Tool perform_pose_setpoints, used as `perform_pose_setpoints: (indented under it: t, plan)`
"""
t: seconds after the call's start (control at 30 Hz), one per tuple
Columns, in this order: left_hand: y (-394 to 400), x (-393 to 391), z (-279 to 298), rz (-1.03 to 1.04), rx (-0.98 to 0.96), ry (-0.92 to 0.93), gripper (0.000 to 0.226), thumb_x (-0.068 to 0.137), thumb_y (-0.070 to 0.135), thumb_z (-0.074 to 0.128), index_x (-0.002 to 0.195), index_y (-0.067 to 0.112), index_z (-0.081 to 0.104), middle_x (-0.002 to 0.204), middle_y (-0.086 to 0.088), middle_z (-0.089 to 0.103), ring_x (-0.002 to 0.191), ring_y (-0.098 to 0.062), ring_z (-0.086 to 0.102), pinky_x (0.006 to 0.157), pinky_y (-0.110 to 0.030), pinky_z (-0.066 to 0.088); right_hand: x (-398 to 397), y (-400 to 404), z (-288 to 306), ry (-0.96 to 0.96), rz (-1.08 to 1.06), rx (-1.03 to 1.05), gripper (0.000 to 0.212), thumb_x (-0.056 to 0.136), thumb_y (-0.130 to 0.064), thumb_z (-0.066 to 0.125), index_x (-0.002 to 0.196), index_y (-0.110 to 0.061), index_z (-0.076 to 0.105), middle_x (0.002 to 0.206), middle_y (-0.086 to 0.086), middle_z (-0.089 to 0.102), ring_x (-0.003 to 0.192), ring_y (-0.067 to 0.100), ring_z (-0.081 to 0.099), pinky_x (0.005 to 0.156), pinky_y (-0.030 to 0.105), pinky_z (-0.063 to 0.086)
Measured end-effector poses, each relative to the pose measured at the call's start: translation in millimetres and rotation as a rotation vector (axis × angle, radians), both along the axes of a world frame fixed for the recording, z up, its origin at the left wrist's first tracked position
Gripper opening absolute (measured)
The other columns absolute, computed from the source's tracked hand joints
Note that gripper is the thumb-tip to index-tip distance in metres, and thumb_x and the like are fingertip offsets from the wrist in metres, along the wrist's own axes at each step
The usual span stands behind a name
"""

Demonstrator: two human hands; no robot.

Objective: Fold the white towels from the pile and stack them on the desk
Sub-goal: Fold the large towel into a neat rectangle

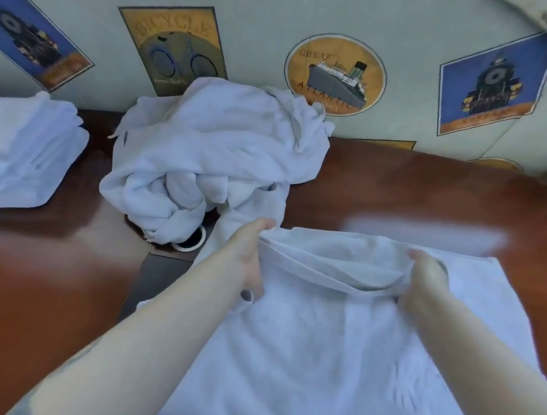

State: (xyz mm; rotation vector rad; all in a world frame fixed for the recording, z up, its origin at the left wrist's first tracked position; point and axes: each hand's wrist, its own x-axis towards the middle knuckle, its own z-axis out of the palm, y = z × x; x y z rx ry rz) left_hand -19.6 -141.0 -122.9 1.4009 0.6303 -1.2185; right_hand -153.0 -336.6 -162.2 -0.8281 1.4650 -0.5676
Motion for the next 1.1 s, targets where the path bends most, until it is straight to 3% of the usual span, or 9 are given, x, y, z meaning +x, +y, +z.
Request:
perform_pose_setpoints:
  t: [0.13, 0.23, 0.37, 0.47, 0.57, 0.63, 0.73, 0.9, 1.1]
  plan:
    - [37.6, 17.9, 2.3, -0.241, -0.274, -0.067, 0.049, 0.095, 0.047, 0.045, 0.123, 0.008, 0.057, 0.125, -0.010, 0.060, 0.119, -0.025, 0.056, 0.105, -0.048, 0.037, 6.5, 109.6, -5.9, 0.011, 0.329, -0.495, 0.070, 0.080, -0.001, 0.062, 0.143, -0.021, 0.038, 0.144, -0.004, 0.039, 0.134, 0.011, 0.035, 0.112, 0.025, 0.026]
    - [62.9, 29.4, 8.5, -0.330, -0.256, -0.329, 0.038, 0.100, 0.035, 0.046, 0.122, 0.008, 0.060, 0.122, -0.005, 0.066, 0.118, -0.020, 0.061, 0.103, -0.037, 0.047, 23.5, 171.9, -20.2, 0.016, 0.907, -0.877, 0.076, 0.068, 0.010, 0.057, 0.136, -0.024, 0.048, 0.154, -0.002, 0.032, 0.145, 0.012, 0.021, 0.117, 0.025, 0.014]
    - [99.6, 29.8, -4.1, -0.282, -0.132, -0.774, 0.023, 0.097, 0.008, 0.055, 0.116, 0.010, 0.067, 0.117, -0.011, 0.069, 0.113, -0.019, 0.064, 0.098, -0.034, 0.049, 64.3, 176.0, -23.6, 0.221, 1.394, -1.208, 0.097, 0.067, 0.005, 0.052, 0.151, -0.034, 0.024, 0.163, -0.006, 0.005, 0.150, 0.013, -0.006, 0.118, 0.031, -0.017]
    - [123.6, 22.7, -25.5, -0.126, -0.093, -0.888, 0.041, 0.088, 0.013, 0.071, 0.127, 0.018, 0.059, 0.127, 0.000, 0.063, 0.119, -0.015, 0.058, 0.102, -0.030, 0.046, 95.3, 167.1, -24.8, 0.280, 1.558, -1.230, 0.099, 0.069, -0.006, 0.057, 0.154, -0.032, 0.014, 0.154, -0.003, 0.029, 0.146, 0.015, 0.016, 0.118, 0.031, -0.012]
    - [144.5, 14.4, -50.6, -0.295, -0.080, -0.837, 0.085, 0.058, 0.036, 0.088, 0.134, 0.026, 0.051, 0.128, 0.010, 0.061, 0.118, -0.005, 0.057, 0.099, -0.029, 0.046, 120.0, 151.5, -25.4, 0.296, 1.691, -1.207, 0.073, 0.074, -0.021, 0.066, 0.142, -0.024, 0.041, 0.123, -0.002, 0.055, 0.121, 0.019, 0.045, 0.114, 0.030, 0.018]
    - [154.0, 7.1, -65.1, -0.501, -0.001, -0.879, 0.073, 0.051, 0.038, 0.090, 0.117, 0.036, 0.060, 0.117, 0.015, 0.065, 0.107, 0.005, 0.059, 0.088, -0.020, 0.046, 129.3, 137.4, -20.9, 0.236, 1.793, -1.051, 0.050, 0.071, -0.031, 0.077, 0.117, -0.023, 0.059, 0.102, -0.004, 0.065, 0.100, 0.019, 0.058, 0.092, 0.031, 0.043]
    - [154.9, 5.8, -76.0, -0.462, 0.153, -1.001, 0.028, 0.067, 0.027, 0.081, 0.092, 0.034, 0.068, 0.096, 0.014, 0.068, 0.092, -0.003, 0.064, 0.076, -0.022, 0.047, 144.6, 120.1, -15.4, 0.223, 1.846, -0.822, 0.041, 0.065, -0.039, 0.084, 0.096, -0.025, 0.062, 0.090, -0.008, 0.064, 0.085, 0.015, 0.060, 0.069, 0.028, 0.047]
    - [146.8, 12.1, -70.6, -0.401, 0.101, -0.952, 0.006, 0.089, 0.037, 0.063, 0.091, 0.033, 0.067, 0.088, 0.009, 0.072, 0.086, -0.012, 0.067, 0.072, -0.034, 0.050, 170.3, 126.5, -25.6, 0.457, 1.564, -1.120, 0.042, 0.079, -0.051, 0.071, 0.104, -0.017, 0.067, 0.124, 0.003, 0.052, 0.120, 0.027, 0.044, 0.090, 0.035, 0.035]
    - [144.6, 9.9, -77.6, -0.511, 0.162, -1.026, 0.017, 0.092, 0.035, 0.063, 0.088, 0.018, 0.064, 0.088, 0.003, 0.063, 0.086, -0.016, 0.060, 0.080, -0.047, 0.049, 167.1, 139.9, -27.3, 0.266, 1.508, -0.757, 0.048, 0.078, -0.061, 0.067, 0.055, -0.023, 0.049, 0.089, -0.002, 0.053, 0.077, 0.017, 0.054, 0.069, 0.033, 0.042]
